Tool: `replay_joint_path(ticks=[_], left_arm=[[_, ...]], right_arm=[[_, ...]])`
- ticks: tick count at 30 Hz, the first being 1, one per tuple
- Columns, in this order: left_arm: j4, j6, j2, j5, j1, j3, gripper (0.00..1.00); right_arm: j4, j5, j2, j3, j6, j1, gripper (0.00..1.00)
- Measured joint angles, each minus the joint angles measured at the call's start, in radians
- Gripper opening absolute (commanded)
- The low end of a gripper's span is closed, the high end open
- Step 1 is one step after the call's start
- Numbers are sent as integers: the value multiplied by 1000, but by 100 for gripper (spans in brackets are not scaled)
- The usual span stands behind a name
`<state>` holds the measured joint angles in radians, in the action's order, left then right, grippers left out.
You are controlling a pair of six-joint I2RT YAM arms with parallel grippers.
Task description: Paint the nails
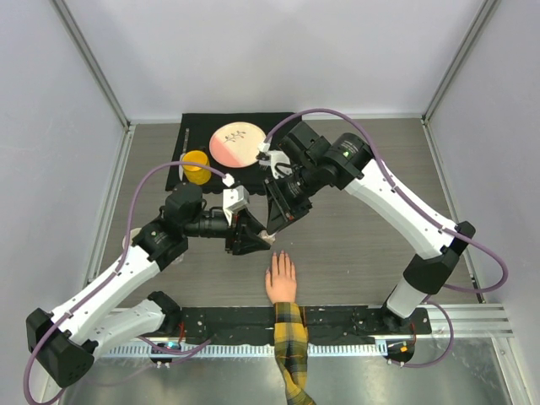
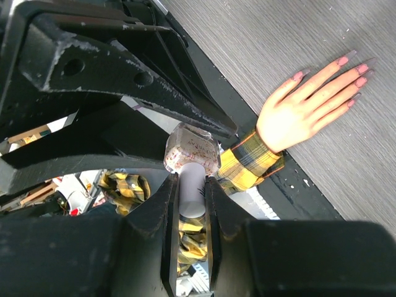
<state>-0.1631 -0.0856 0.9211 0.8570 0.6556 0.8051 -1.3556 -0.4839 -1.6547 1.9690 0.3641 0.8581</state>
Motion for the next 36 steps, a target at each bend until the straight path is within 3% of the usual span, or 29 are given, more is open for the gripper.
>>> replay_joint_path(ticks=[7, 17, 21, 24, 25, 26, 29, 30, 33, 36], left_arm=[[-18, 18, 1, 0, 10, 12, 35], [-42, 43, 1, -2, 11, 12, 39], [-47, 44, 1, -5, 12, 13, 33], [-49, 47, 2, -6, 14, 13, 20], [-51, 48, 2, -7, 15, 14, 5], [-55, 51, 2, -8, 16, 16, 0], [-79, 64, 9, -24, 19, 33, 0], [-88, 65, 11, -34, 20, 39, 0], [-90, 43, 14, -88, 24, 47, 0], [-74, -2, 11, -172, 23, 47, 0]], right_arm=[[0, 12, -12, 0, 9, 15, 1], [0, 21, -15, 0, 24, 18, 1], [0, 24, -15, 0, 32, 19, 1], [0, 30, -15, 0, 35, 19, 1], [0, 31, -15, 0, 36, 19, 1], [-1, 32, -15, 0, 38, 19, 1], [-1, 42, -15, 3, 51, 19, 23], [0, 53, -15, 3, 60, 20, 37], [8, 103, -13, 2, 113, 21, 50], [44, 176, 5, -32, 193, 26, 54]])
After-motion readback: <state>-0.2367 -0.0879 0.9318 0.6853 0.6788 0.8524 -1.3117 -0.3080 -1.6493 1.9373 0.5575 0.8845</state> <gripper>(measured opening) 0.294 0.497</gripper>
